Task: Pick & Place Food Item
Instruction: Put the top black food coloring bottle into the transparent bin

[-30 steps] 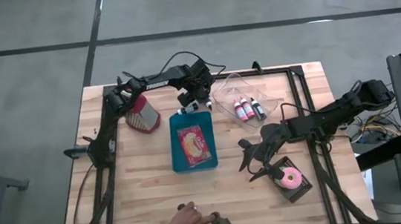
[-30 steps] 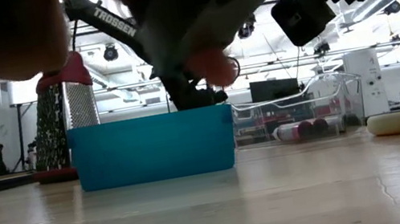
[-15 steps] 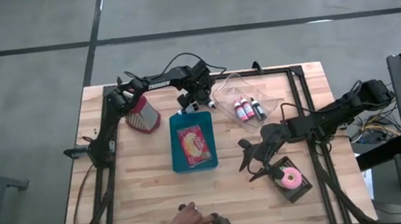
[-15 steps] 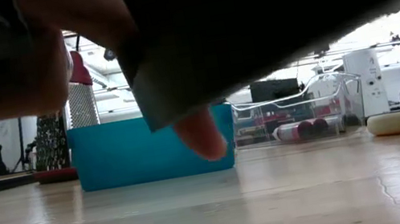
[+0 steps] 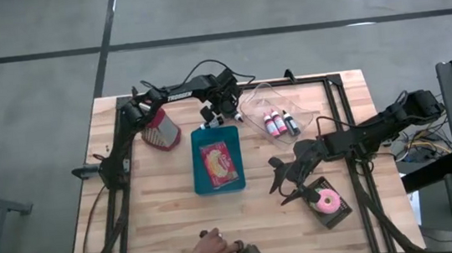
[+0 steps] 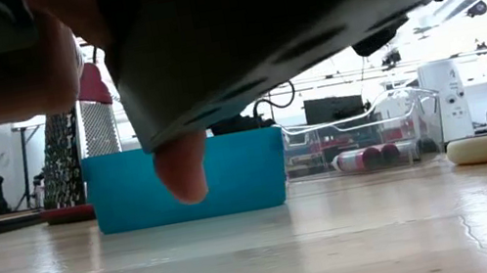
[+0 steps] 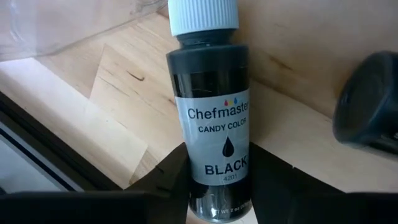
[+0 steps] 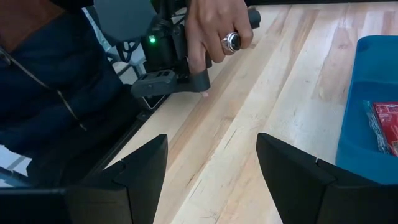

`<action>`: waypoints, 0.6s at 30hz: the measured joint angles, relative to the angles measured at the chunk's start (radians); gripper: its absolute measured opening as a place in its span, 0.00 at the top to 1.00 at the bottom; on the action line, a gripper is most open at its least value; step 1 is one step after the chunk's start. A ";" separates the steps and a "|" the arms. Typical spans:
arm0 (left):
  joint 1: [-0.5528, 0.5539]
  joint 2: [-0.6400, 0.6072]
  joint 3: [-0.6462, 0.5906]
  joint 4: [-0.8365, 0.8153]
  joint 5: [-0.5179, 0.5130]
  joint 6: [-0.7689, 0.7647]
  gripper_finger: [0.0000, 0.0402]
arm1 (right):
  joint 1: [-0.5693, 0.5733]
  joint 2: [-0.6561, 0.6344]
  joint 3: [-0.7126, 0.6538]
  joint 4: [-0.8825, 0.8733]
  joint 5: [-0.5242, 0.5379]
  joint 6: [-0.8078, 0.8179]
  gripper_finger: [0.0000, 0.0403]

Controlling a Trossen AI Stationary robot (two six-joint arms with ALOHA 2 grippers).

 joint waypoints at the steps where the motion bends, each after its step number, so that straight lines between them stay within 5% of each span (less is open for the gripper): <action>1: 0.000 0.000 0.000 0.001 -0.004 0.000 0.68 | 0.000 0.000 0.000 0.000 0.000 0.000 0.40; 18: 0.002 -0.003 0.004 0.003 -0.042 -0.064 0.69 | 0.000 0.000 0.000 0.000 0.002 -0.010 0.40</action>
